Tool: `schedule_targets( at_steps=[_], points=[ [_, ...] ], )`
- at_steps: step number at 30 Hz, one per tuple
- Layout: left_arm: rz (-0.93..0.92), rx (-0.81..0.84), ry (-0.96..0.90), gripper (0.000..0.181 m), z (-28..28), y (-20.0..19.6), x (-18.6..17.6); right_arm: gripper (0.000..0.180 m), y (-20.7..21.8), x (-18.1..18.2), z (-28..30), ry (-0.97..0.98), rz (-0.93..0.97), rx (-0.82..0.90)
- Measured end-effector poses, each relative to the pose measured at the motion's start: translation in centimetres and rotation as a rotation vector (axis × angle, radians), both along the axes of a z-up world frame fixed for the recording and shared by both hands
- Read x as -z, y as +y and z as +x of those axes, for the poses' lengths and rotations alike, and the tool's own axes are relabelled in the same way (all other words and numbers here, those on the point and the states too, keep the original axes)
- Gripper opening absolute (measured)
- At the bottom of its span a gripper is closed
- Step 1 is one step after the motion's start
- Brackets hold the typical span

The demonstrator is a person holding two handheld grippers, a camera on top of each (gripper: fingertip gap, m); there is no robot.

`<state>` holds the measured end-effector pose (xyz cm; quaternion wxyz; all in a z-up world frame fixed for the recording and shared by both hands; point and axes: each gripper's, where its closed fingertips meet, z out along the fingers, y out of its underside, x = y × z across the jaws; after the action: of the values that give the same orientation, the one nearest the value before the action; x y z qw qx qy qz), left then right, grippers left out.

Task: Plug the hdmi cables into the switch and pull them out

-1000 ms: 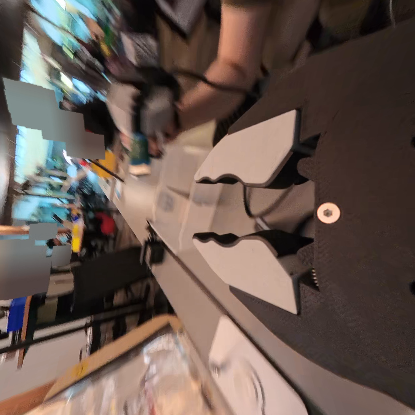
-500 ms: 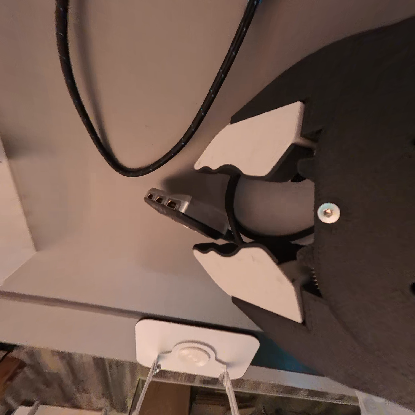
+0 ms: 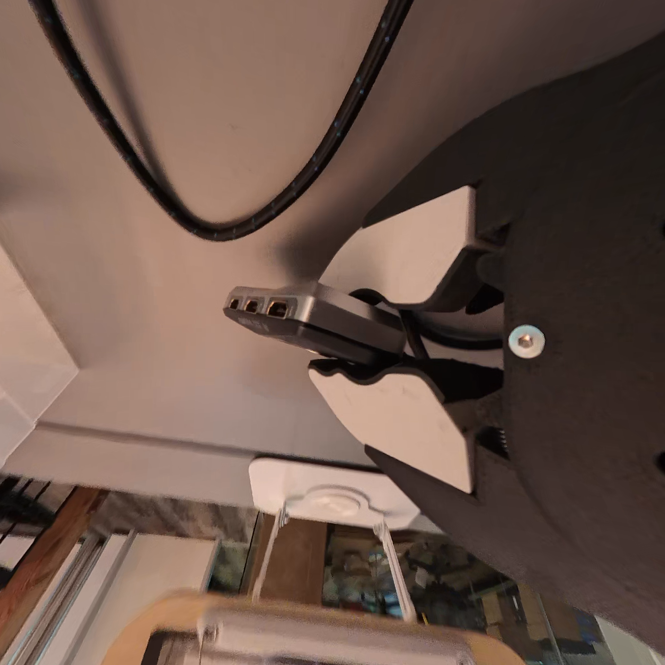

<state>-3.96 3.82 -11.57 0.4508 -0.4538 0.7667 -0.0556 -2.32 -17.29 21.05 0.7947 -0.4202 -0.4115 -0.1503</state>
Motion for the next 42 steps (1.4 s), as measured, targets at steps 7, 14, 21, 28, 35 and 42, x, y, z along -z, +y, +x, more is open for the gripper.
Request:
schedule_targets(
  at_steps=[7,14,21,28,35,42],
  points=[
    [0.143,-0.104,-0.378,0.023,-2.3,1.4,-11.5,0.006,1.2,0.6,-0.1,0.159,-0.133,-0.242],
    [0.362,-0.118,-0.586,0.022,-5.5,0.0,-19.4,0.007,5.9,2.9,-1.5,0.22,-0.297,-0.248],
    [0.529,-0.122,-0.607,0.022,-7.1,-1.5,-22.3,0.007,10.4,5.7,-3.6,0.309,-0.495,-0.237],
    [0.623,-0.108,-0.625,0.023,-7.5,-2.4,-23.3,0.007,11.7,6.1,-4.0,0.483,-0.587,-0.35],
    [0.655,-0.099,-0.612,0.023,-7.4,-2.9,-23.3,0.007,12.8,6.9,-3.8,0.485,-0.588,-0.301],
    [0.666,-0.085,-0.598,0.023,-7.0,-3.4,-23.0,0.007,12.9,7.0,-3.5,0.495,-0.597,-0.299]
  ],
)
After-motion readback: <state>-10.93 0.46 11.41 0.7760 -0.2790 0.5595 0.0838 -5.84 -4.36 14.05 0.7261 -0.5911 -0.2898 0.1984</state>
